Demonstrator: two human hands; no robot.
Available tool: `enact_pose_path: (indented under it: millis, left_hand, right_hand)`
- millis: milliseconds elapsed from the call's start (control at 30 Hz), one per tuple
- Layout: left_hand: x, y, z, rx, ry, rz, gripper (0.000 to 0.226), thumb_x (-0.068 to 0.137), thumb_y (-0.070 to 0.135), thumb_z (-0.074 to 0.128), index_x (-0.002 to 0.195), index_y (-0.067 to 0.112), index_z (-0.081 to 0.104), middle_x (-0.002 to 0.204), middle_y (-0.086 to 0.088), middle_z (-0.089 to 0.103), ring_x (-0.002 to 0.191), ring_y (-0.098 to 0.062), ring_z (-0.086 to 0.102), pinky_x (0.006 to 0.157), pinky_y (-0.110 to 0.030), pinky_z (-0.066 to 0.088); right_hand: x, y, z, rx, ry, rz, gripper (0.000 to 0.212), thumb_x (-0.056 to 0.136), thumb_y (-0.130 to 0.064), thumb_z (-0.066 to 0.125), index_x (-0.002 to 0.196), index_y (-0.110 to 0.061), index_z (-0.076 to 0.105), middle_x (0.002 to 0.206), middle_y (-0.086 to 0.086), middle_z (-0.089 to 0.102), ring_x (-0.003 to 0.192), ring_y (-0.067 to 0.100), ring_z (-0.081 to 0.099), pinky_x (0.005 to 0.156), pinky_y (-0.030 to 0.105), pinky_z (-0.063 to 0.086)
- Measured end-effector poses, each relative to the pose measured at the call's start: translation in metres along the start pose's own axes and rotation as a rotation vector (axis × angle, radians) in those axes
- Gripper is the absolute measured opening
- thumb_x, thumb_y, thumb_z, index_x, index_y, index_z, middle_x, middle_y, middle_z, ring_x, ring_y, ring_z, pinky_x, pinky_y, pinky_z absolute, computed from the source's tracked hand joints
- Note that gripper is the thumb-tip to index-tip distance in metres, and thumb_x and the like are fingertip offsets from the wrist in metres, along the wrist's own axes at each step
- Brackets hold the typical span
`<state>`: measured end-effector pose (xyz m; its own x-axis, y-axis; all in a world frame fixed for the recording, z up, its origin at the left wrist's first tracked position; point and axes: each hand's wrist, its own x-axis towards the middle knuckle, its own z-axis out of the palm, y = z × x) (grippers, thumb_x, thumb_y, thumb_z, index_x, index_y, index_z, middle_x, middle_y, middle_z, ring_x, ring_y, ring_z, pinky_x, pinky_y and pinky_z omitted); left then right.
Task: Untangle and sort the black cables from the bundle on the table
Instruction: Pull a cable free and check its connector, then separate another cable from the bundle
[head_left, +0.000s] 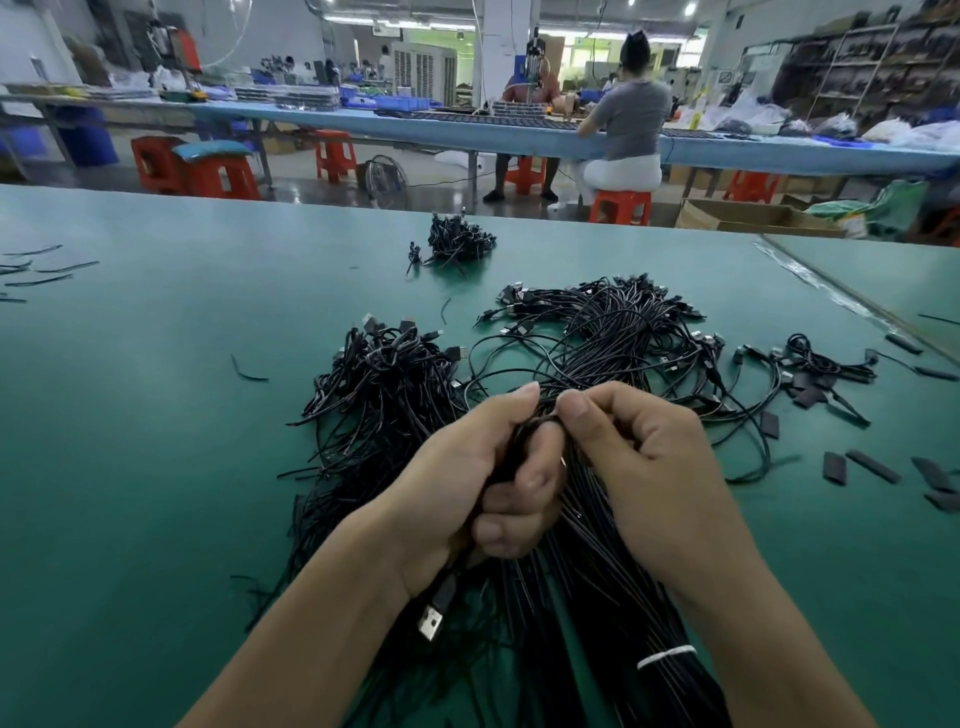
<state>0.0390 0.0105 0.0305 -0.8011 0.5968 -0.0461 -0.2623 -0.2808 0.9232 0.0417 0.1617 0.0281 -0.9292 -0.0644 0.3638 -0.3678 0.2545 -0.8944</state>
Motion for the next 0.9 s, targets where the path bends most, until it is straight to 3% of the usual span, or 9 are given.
enact_pose_path:
  millis: [167,233,300,433,533,633,733,833,900]
  left_hand:
    - [0.002,-0.001,0.001,-0.196,-0.034,0.147,0.043,0.095,0.041,0.048,0.083,0.011,0.076,0.057,0.004,0.054,0.049,-0.008,0.057,0.048,-0.02,0.049]
    - [0.004,0.0,0.002,-0.286,0.03,0.233,0.043,0.095,0.037,0.049,0.095,0.007,0.079,0.068,0.0,0.067,0.063,-0.011,0.068,0.057,-0.022,0.056]
    - [0.006,0.0,0.001,-0.37,0.103,0.313,0.042,0.093,0.033,0.048,0.099,0.004,0.079,0.083,-0.007,0.075,0.078,-0.018,0.075,0.066,-0.025,0.06]
    - [0.012,-0.003,-0.001,-0.325,0.301,0.451,0.04,0.09,0.033,0.052,0.099,0.004,0.078,0.102,-0.017,0.076,0.097,-0.027,0.074,0.077,-0.03,0.061]
    - [0.014,-0.007,-0.004,-0.106,0.504,0.544,0.038,0.092,0.035,0.051,0.104,0.007,0.074,0.103,-0.014,0.076,0.102,-0.026,0.073,0.085,-0.03,0.059]
    - [0.013,-0.009,-0.007,0.284,0.59,0.493,0.031,0.101,0.03,0.047,0.099,0.015,0.074,0.094,-0.004,0.078,0.092,-0.017,0.075,0.078,-0.022,0.057]
    - [0.008,-0.009,-0.002,0.595,0.491,0.335,0.039,0.101,0.031,0.049,0.075,0.024,0.077,0.069,0.009,0.073,0.065,-0.001,0.068,0.06,-0.012,0.049]
    - [0.004,-0.006,0.002,0.405,0.318,0.139,0.047,0.095,0.046,0.048,0.07,0.017,0.074,0.051,0.003,0.059,0.045,-0.009,0.058,0.044,-0.017,0.045]
    - [0.0,-0.003,0.001,0.338,0.221,0.033,0.05,0.096,0.051,0.046,0.078,0.013,0.073,0.047,0.005,0.045,0.037,-0.008,0.046,0.038,-0.016,0.036]
  right_hand:
    - [-0.001,0.001,-0.004,-0.037,-0.07,0.095,0.025,0.096,-0.038,0.058,0.08,-0.024,0.073,0.07,0.011,0.067,0.065,0.034,0.057,0.068,0.05,0.053]
    - [-0.001,0.001,-0.006,-0.122,-0.134,0.092,0.023,0.095,-0.034,0.059,0.076,-0.032,0.072,0.06,-0.002,0.063,0.056,0.019,0.054,0.06,0.036,0.051]
    - [-0.003,-0.001,-0.005,-0.235,-0.2,0.077,0.03,0.094,-0.028,0.058,0.066,-0.035,0.065,0.049,-0.011,0.048,0.048,0.003,0.038,0.046,0.024,0.035]
    - [-0.006,-0.008,-0.003,-0.338,-0.294,0.048,0.028,0.097,-0.026,0.057,0.07,-0.024,0.063,0.057,-0.009,0.058,0.049,0.007,0.048,0.049,0.025,0.04]
    - [-0.008,-0.012,-0.005,-0.408,-0.344,0.049,0.028,0.098,-0.032,0.057,0.075,-0.019,0.067,0.062,-0.005,0.064,0.054,0.015,0.056,0.05,0.026,0.042]
    - [-0.009,-0.016,-0.008,-0.38,-0.272,-0.03,0.026,0.094,-0.032,0.061,0.074,-0.019,0.07,0.062,-0.004,0.065,0.054,0.002,0.058,0.052,0.016,0.042]
    - [-0.008,-0.017,-0.008,-0.332,-0.149,-0.113,0.015,0.088,-0.03,0.07,0.076,-0.022,0.075,0.068,-0.006,0.069,0.066,0.006,0.063,0.064,0.025,0.048]
    - [-0.007,-0.017,-0.012,-0.103,-0.158,-0.07,0.011,0.083,-0.025,0.078,0.073,-0.02,0.075,0.061,-0.001,0.07,0.055,0.012,0.066,0.061,0.034,0.054]
    - [-0.007,-0.016,-0.012,-0.015,-0.158,-0.067,0.011,0.077,-0.025,0.083,0.072,-0.02,0.075,0.057,0.0,0.069,0.05,0.012,0.062,0.056,0.029,0.051]
